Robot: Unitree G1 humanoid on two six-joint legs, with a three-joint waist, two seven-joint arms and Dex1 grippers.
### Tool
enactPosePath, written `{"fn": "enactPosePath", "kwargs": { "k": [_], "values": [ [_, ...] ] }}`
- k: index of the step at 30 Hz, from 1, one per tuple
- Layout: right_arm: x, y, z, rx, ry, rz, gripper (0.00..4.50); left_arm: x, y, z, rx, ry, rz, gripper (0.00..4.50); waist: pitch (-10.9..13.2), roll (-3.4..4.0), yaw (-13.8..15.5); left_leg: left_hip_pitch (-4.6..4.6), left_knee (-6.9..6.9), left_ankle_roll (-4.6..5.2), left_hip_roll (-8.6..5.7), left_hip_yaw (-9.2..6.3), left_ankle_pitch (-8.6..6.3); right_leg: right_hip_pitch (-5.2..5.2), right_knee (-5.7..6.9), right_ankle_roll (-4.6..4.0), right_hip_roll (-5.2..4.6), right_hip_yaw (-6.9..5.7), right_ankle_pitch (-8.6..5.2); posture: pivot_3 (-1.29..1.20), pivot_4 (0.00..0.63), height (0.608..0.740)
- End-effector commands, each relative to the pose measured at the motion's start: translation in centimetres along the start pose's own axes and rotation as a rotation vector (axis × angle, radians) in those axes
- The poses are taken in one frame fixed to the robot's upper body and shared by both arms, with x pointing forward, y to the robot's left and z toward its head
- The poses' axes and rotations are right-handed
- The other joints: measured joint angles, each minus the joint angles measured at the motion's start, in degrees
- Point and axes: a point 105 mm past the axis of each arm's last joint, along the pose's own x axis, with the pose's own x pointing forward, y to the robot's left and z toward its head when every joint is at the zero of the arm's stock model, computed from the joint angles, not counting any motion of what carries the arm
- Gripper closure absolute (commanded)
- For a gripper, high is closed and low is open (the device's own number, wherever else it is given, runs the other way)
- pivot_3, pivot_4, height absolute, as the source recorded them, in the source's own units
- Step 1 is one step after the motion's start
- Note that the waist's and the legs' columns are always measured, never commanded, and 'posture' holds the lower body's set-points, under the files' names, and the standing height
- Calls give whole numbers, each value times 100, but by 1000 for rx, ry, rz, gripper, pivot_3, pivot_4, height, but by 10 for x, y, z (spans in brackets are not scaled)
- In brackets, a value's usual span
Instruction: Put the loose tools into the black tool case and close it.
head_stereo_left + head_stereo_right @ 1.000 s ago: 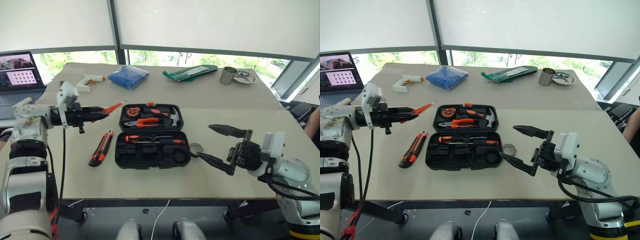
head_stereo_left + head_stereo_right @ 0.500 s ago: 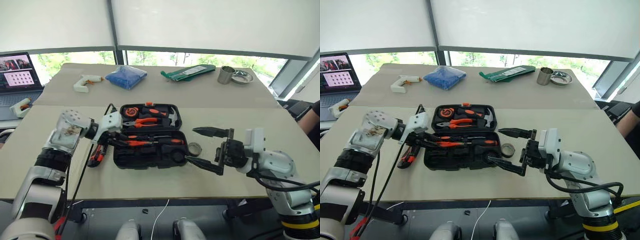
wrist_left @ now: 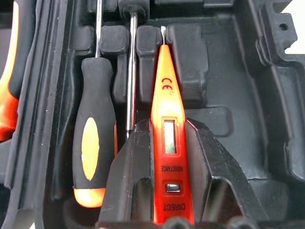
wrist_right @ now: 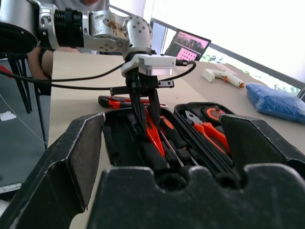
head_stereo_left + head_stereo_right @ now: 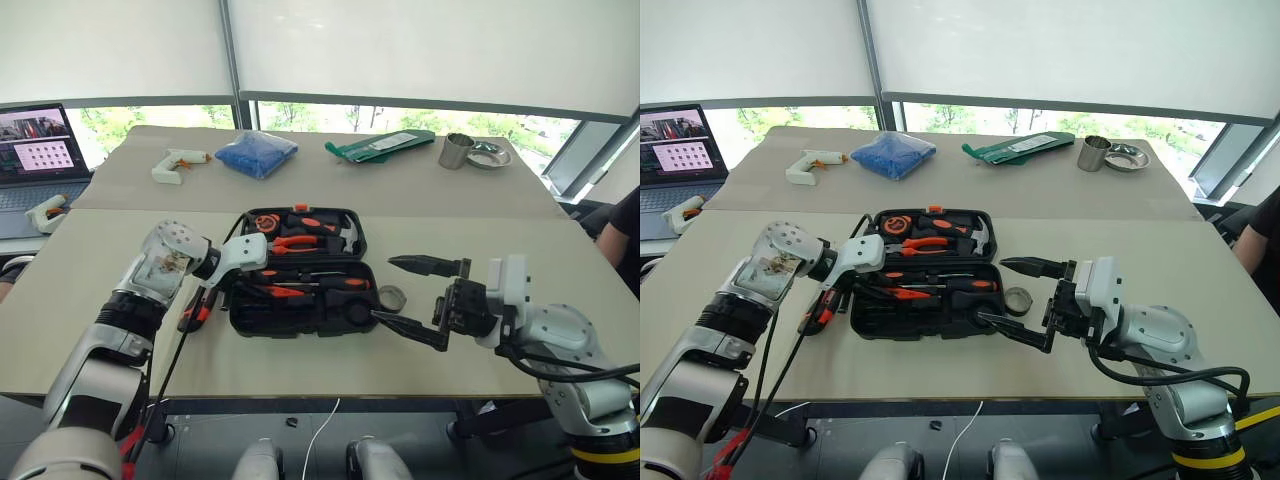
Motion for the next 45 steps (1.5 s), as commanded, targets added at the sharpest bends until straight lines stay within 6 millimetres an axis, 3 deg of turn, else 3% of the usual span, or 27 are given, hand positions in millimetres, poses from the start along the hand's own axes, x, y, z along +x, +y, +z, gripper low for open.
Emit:
{"fn": "enactPosePath", "kwargs": {
  "k": [1, 8, 10, 16, 20, 25, 26, 27, 35, 45],
  "values": [
    [1, 2, 7, -36, 5, 4, 0, 1, 6, 1, 16, 38, 20, 4026, 0, 0, 9, 1, 1, 0, 0, 0, 0, 1, 0, 1, 0, 0, 0, 0, 150, 740],
    [-2, 4, -6, -3, 86, 23, 0, 3, 6, -1, 0, 20, 33, 4026, 0, 0, 25, 3, 12, 1, 0, -1, 0, 6, 4, 6, 0, 0, -2, 0, 150, 740],
    [-4, 4, -7, -2, 102, 33, 0, 1, 10, 4, 6, -45, 76, 3018, 0, 0, 24, 3, 13, 1, 0, -1, 0, 6, 4, 6, -1, 0, -2, 0, 150, 740],
    [-8, 11, -4, 16, 82, 59, 0, -25, 14, 23, 7, -263, 117, 1001, 0, 1, 19, 0, 13, 1, 2, -4, 1, 3, 5, 4, 1, -1, 0, 0, 150, 740],
    [-8, 16, -7, 35, 77, 78, 0, -46, 19, 29, -23, -336, 149, 1001, 0, 1, 10, -2, 13, 2, 2, -3, 1, 2, 3, -2, 1, -1, 3, 0, 150, 740],
    [-3, 12, -4, 26, 44, 72, 0, -41, 22, 34, -13, -405, 176, 1001, -1, 1, 22, 2, 14, 2, 0, -3, 1, 6, 4, 7, 0, -1, -1, 0, 150, 740],
    [-1, 11, -3, 23, 34, 70, 0, -35, 19, 34, -14, -417, 158, 1518, -1, 1, 29, 2, 14, 2, 0, -3, 1, 6, 4, 7, 0, -1, -1, 0, 150, 740],
    [1, 10, -2, 18, 27, 69, 0, -29, 17, 32, -10, -419, 148, 1682, -1, 1, 28, 2, 15, 2, 0, -4, 1, 8, 4, 7, 0, -1, -1, 0, 150, 740],
    [8, 6, 1, -1, -5, 61, 0, 1, 0, -1, -48, -362, 119, 4493, -1, 1, -11, -1, 16, 2, 1, -4, 0, 4, 4, -12, 3, 0, 11, 0, 150, 740],
    [9, 8, -1, 10, -9, 59, 0, 17, -8, -20, -84, -313, 129, 4493, -1, 2, 20, 5, 17, 2, 0, -2, 1, 10, 4, -10, 0, -1, 12, 0, 150, 740]
  ]
}}
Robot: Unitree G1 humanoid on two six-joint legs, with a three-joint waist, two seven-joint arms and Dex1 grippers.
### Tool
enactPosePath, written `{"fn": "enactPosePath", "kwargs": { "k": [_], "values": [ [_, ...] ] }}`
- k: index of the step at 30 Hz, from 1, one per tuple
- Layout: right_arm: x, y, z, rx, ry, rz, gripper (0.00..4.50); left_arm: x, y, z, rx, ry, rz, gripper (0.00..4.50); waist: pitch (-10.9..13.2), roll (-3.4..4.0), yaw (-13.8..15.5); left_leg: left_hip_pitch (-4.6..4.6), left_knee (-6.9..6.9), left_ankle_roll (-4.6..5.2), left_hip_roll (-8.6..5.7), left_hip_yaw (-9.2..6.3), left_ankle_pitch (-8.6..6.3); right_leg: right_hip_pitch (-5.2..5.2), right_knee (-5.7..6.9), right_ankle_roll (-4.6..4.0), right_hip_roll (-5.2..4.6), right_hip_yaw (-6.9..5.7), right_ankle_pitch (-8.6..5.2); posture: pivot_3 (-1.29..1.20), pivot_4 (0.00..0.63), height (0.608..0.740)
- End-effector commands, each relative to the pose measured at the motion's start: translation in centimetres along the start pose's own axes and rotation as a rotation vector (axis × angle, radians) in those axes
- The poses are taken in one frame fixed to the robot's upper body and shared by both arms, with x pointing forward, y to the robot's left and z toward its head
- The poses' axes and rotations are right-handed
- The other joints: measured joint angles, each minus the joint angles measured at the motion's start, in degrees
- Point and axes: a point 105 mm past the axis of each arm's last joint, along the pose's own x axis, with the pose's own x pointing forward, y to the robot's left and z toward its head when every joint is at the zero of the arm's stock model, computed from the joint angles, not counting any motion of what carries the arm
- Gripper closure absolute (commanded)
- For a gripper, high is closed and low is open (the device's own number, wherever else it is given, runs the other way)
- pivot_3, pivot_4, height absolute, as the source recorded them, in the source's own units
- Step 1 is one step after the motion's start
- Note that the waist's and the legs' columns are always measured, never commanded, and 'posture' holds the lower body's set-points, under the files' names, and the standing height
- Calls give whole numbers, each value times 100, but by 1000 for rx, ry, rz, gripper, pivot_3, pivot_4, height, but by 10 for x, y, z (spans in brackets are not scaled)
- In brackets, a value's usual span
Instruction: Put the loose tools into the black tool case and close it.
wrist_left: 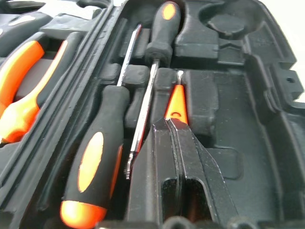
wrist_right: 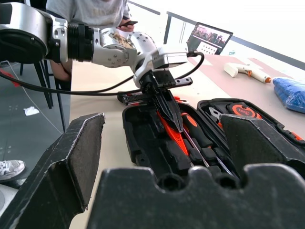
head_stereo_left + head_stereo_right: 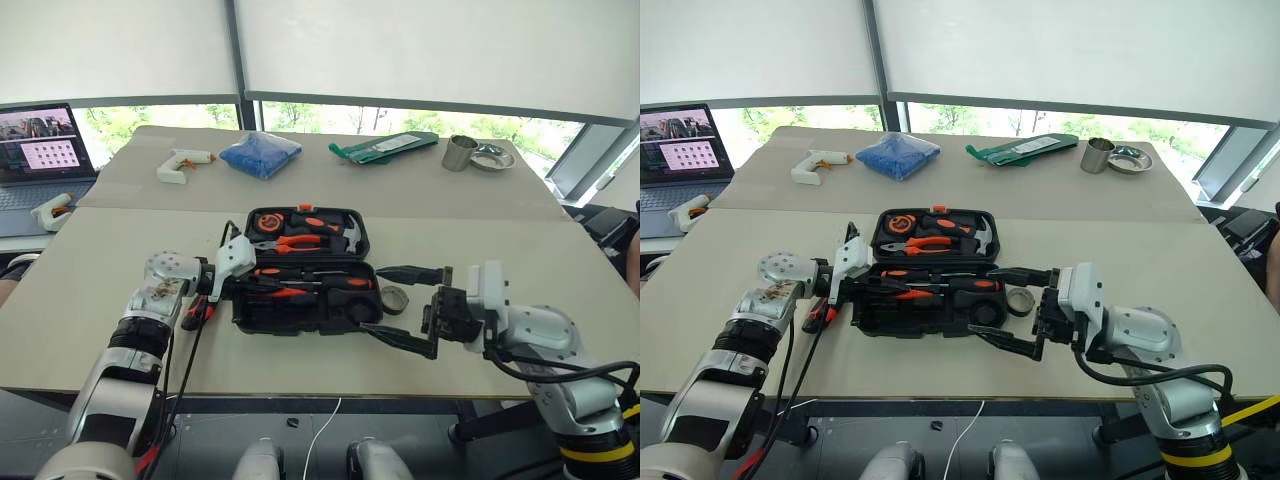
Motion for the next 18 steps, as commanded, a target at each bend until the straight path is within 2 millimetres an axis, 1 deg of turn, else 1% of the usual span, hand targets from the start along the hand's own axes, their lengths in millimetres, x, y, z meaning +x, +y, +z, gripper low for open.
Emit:
{"fn": "enactPosePath", "kwargs": {
  "k": [1, 6, 8, 9, 10, 11, 12, 13, 14, 15, 16, 18],
  "values": [
    [-1, -2, 6, -36, -16, -14, 0, 2, -6, -12, 0, 49, -7, 4493, 0, 0, -1, 0, 0, 0, 0, 0, 0, 0, 0, 0, 0, 0, 0, 0, 150, 740],
    [-2, -3, 5, -33, -12, -16, 0, 5, -6, -22, -22, 85, 25, 4493, -3, 5, -1, 19, 0, 0, 1, 0, 0, 18, 0, 3, 0, 0, -2, 0, 150, 740],
    [-2, -3, 5, -32, -11, -17, 0, 5, -4, -24, -31, 89, 47, 4493, -3, 5, -2, 43, 0, 0, 2, -1, 0, 47, -3, 24, 1, -2, -15, 0, 150, 740],
    [-3, -3, 5, -32, -11, -20, 0, 3, -2, -18, -42, 43, 62, 4493, -3, 5, -3, 53, 0, 0, 3, -1, 0, 57, -4, 30, 1, -3, -18, 0, 150, 740],
    [-4, -4, 4, -31, -11, -25, 0, -1, 0, -6, -59, -38, 75, 4493, -3, 5, -5, 64, 0, 0, 4, 0, 0, 67, -5, 35, 0, -3, -22, 0, 150, 740],
    [-5, -4, 4, -30, -11, -29, 0, -7, 1, 8, -51, -137, 86, 4493, -3, 5, -8, 68, 0, 0, 4, 1, -1, 70, -6, 36, 0, -2, -23, 0, 150, 740],
    [-8, -5, 3, -29, -11, -36, 0, -18, 4, 28, -62, -278, 110, 4493, -3, 5, -18, 68, 0, 0, 6, 2, -1, 69, -6, 37, 0, -2, -23, 0, 150, 740],
    [-11, -5, 3, -28, -9, -41, 0, -29, 5, 41, -77, -368, 134, 4493, -2, 4, -30, 67, 0, -1, 10, 4, -1, 66, -6, 36, 1, -1, -23, 0, 150, 740],
    [-14, -4, 2, -20, -12, -45, 0, -40, 5, 49, -56, -414, 171, 4243, -2, 4, -36, 61, -1, -1, 12, 4, -1, 61, -5, 33, 2, -2, -22, 0, 150, 740],
    [-17, -3, 2, -5, -23, -48, 0, -50, 2, 51, -49, -424, 190, 3983, -2, 4, -43, 50, -1, -1, 15, 1, -1, 52, -6, 28, 3, -4, -20, 0, 150, 740],
    [-20, -3, 2, 15, -35, -66, 0, -60, -2, 48, -42, -408, 229, 3841, -2, 4, -48, 41, -1, 0, 16, -2, -1, 45, -6, 10, 4, -5, -9, 0, 150, 740],
    [-26, -1, -2, 20, -24, -75, 0, -81, -8, 38, -71, -381, 317, 3070, -3, 6, -91, 46, -12, 1, 15, 0, -2, 45, -9, -3, 2, 0, -1, 0, 150, 740]
  ]
}}
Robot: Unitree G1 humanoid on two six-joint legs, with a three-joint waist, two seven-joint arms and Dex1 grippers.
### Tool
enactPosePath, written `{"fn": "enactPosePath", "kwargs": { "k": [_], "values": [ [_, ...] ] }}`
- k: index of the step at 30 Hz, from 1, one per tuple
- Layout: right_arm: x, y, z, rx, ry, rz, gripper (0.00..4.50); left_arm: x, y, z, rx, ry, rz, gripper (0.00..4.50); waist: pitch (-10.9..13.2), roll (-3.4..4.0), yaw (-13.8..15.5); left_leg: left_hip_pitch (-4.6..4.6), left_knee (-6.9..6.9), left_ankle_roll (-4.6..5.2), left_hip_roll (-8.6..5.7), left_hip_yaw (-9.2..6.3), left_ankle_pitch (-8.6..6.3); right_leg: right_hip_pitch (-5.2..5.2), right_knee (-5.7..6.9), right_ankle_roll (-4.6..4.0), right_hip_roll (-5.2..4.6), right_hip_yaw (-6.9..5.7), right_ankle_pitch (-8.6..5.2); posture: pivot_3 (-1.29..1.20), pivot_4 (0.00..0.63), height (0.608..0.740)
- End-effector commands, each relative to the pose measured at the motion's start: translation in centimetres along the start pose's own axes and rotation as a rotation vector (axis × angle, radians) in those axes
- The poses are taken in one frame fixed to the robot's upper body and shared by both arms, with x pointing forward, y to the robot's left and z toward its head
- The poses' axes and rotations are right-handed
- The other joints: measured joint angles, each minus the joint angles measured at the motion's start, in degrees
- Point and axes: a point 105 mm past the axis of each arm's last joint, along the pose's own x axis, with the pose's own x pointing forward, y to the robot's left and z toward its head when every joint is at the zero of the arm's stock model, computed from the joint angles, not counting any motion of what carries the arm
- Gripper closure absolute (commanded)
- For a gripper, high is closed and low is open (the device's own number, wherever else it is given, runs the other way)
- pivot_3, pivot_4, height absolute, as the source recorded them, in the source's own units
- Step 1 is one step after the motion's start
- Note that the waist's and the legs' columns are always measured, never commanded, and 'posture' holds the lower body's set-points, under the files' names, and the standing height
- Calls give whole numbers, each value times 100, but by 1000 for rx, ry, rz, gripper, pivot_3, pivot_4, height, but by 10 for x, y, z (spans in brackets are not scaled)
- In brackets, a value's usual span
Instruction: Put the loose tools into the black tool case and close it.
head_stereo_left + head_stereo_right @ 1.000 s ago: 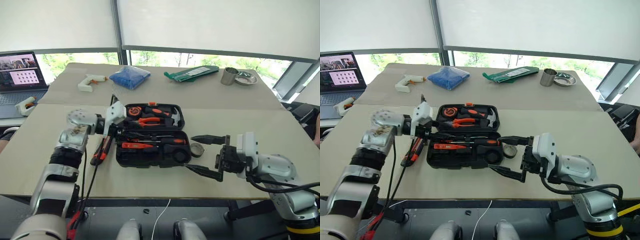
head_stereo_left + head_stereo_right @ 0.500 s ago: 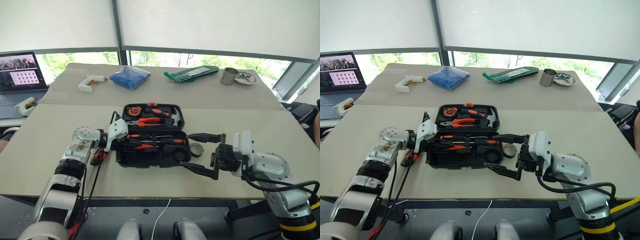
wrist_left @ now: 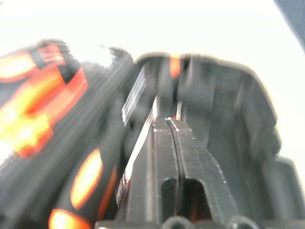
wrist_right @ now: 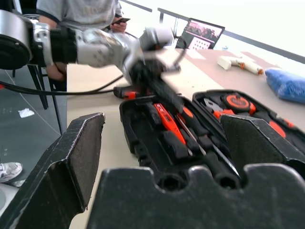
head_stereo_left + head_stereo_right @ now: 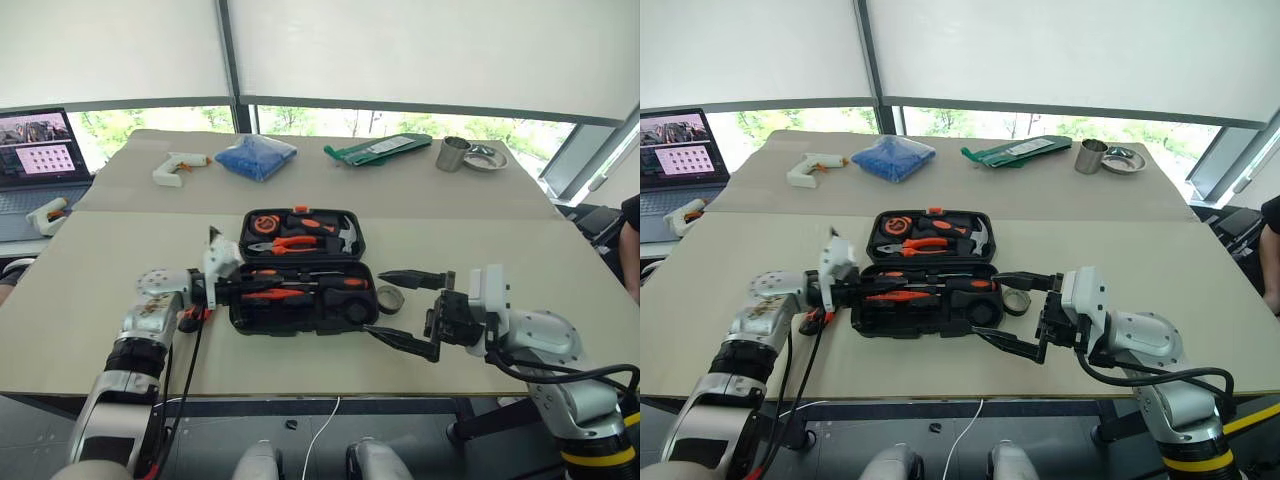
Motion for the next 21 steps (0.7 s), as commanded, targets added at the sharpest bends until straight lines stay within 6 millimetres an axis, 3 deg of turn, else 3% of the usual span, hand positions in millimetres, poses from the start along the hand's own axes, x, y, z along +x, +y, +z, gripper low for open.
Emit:
{"fn": "enactPosePath", "kwargs": {
  "k": [1, 6, 8, 9, 11, 13, 15, 17, 21],
  "values": [
    [-10, 1, 7, -48, -22, -14, 0, -36, 2, 14, 16, -18, 142, 2761, -1, 4, -33, 6, -6, 0, -1, 1, 0, 4, -2, 0, -2, 4, 0, 0, 150, 740],
    [-22, 4, -5, -106, -27, -24, 0, -131, -7, -12, -51, 105, 522, 876, 0, 5, -100, 41, -24, 0, 6, 14, -1, 18, -7, 33, -7, 9, -28, 0, 150, 740],
    [-25, 3, -7, -119, -26, -31, 0, -157, -14, -18, -51, 145, 614, 189, 2, 6, -78, 44, -25, 0, 11, 18, -1, 17, -6, 30, -8, 8, -30, 0, 150, 740],
    [-26, 3, -8, -115, -21, -28, 0, -170, -16, -21, -41, 165, 673, 23, 2, 6, -52, 44, -25, -1, 13, 17, -1, 16, -3, 30, -11, 5, -30, 0, 150, 740],
    [-27, 2, -6, -115, -48, -10, 0, -218, -23, -36, -92, 232, 888, 23, 2, 6, -3, 45, -22, -3, 13, 18, 0, 17, -3, 15, -17, 1, -39, 0, 150, 740],
    [-26, 3, -5, -112, -61, 11, 0, -243, -33, -47, -150, 274, 995, 23, 1, 5, 5, 53, -22, -4, 17, 24, -1, 20, -3, -7, -22, 2, -52, 0, 150, 740],
    [-26, 7, -9, -105, -44, 37, 0, -248, -40, -51, -187, 278, 1018, 23, 1, 6, 48, 56, -24, -5, 17, 25, -1, 20, -4, -9, -25, 1, -55, 0, 150, 740],
    [-24, 9, -11, -102, -40, 49, 0, -239, -45, -49, -226, 233, 998, 23, 2, 7, 102, 53, -24, -6, 17, 26, -2, 18, -6, -9, -29, 0, -55, 0, 150, 740],
    [-12, 4, 7, -93, -139, 35, 0, -202, -29, -37, -219, 191, 963, 23, 0, 2, 152, 46, -23, -27, 18, 27, -14, 14, -7, -9, -38, -12, -55, 0, 150, 740]
  ]
}}
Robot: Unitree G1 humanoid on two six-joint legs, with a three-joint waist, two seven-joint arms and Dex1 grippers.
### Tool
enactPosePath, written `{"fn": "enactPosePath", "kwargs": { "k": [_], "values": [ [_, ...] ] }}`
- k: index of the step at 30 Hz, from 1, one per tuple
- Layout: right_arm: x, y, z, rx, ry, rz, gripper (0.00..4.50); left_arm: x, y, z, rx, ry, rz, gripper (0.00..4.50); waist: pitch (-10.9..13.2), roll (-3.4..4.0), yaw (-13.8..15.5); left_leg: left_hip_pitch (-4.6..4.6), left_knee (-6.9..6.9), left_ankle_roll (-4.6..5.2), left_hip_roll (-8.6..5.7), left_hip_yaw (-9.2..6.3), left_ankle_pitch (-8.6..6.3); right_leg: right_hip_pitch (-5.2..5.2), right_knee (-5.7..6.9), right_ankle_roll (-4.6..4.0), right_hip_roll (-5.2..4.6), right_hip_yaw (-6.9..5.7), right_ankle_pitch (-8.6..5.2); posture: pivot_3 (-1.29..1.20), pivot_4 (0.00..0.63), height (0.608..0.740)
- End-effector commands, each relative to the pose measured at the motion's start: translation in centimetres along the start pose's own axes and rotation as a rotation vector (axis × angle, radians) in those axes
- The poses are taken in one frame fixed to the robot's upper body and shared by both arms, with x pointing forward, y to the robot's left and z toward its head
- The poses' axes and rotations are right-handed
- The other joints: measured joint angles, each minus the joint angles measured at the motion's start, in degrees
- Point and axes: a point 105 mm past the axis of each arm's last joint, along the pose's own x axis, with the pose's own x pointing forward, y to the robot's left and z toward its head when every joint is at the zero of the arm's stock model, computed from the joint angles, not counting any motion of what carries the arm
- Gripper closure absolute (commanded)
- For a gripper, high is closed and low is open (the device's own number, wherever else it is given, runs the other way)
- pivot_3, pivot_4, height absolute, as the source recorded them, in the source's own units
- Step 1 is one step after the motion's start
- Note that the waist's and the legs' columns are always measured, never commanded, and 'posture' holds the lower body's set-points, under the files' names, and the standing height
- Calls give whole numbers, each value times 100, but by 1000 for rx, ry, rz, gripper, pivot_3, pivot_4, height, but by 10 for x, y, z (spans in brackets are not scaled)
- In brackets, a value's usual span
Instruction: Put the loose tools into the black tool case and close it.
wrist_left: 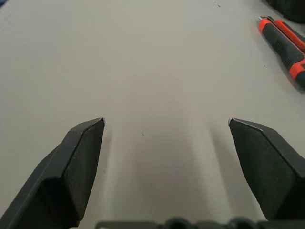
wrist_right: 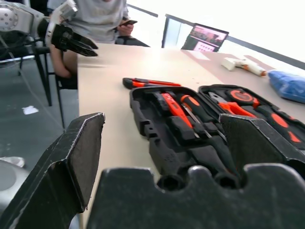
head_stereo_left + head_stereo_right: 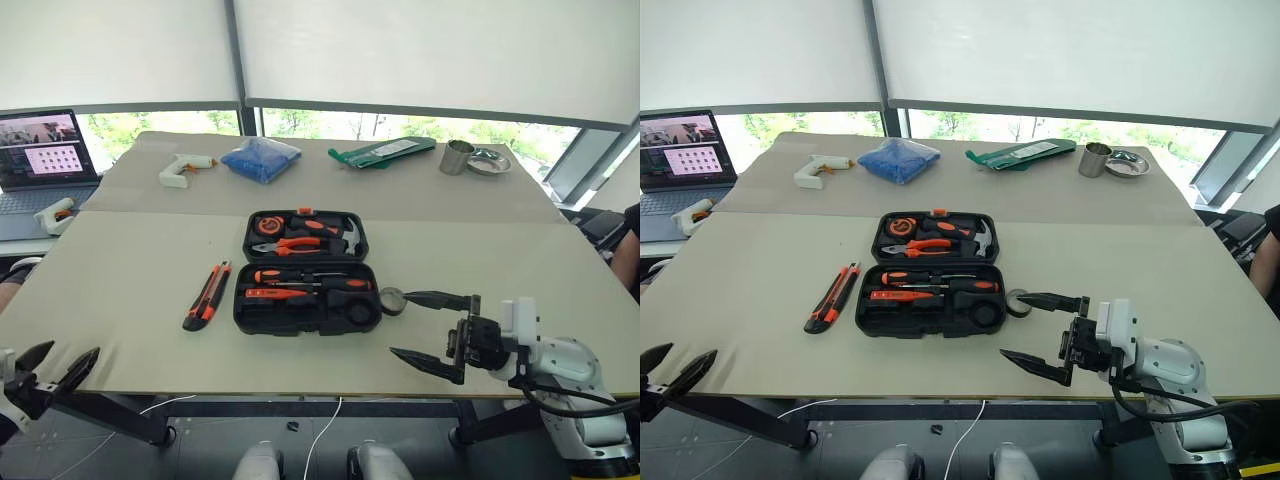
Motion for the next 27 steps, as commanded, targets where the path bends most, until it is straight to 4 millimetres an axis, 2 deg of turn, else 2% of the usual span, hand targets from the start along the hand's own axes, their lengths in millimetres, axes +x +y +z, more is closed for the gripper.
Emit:
{"fn": "enactPosePath", "kwargs": {
  "k": [1, 6, 7, 12, 19, 23, 27],
  "values": [
    [11, -8, 27, -36, -111, -13, 0, 29, -31, 36, -5, -73, -81, 23, 0, 0, 7, -1, 0, -21, 0, 0, -12, 1, 2, 0, 0, 0, 1, 0, 150, 740],
    [24, -14, 44, -21, -195, -27, 0, 72, -77, 51, -46, -32, -150, 23, -2, 2, -38, 0, -1, 17, -5, 4, 11, 6, 5, 2, 14, 4, 5, 0, 150, 740],
    [26, -13, 45, -18, -200, -27, 0, 79, -86, 52, -46, -20, -158, 23, -2, 1, -51, -1, -2, 17, -7, 1, 11, 6, 5, 31, 20, 4, 23, 0, 150, 740],
    [31, -13, 46, -29, -187, -29, 0, 107, -114, 43, -72, 90, -179, 23, -2, 1, -112, -4, -11, 16, -11, 0, 10, 3, 2, 4, 26, 11, 40, 0, 150, 740],
    [35, -14, 54, -41, -182, -41, 0, 126, -119, 19, -15, 207, -131, 23, -1, 2, -149, -3, -11, 16, -12, -3, 10, 3, 3, 20, 29, 11, 28, 0, 150, 740],
    [37, -15, 57, -44, -180, -46, 0, 126, -123, 5, -1, 261, -126, 1155, -8, 15, -141, 3, -10, 16, -14, -1, 10, 8, 3, 23, 25, 13, 26, 0, 150, 740],
    [37, -16, 58, -46, -172, -52, 0, 125, -120, 12, -16, 196, -113, 2595, -13, 26, -132, 4, -10, 16, -14, -2, 10, 9, 3, 24, 24, 14, 26, 0, 150, 740]
  ]
}}
